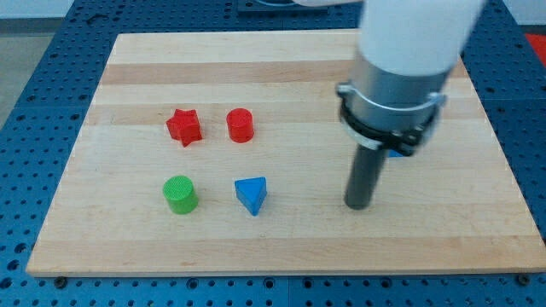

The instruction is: Push blue triangle towards bottom center

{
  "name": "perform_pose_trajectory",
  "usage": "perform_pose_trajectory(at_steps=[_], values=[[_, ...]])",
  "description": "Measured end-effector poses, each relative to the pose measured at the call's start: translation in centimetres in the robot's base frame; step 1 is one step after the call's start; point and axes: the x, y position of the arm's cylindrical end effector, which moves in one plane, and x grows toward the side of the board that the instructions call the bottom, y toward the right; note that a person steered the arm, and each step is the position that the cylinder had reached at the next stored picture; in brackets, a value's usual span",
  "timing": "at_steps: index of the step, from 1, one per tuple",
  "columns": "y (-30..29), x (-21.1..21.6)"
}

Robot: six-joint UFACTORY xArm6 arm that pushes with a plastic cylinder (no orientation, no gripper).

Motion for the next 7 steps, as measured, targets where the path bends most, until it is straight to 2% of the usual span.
perform_pose_trajectory(at_steps=[2,3,4,6,7], values=[[-8.7,-5.1],[-13.3,-3.4],[-15.1,-0.3],[-14.1,1.5],[-15.9,2.8]])
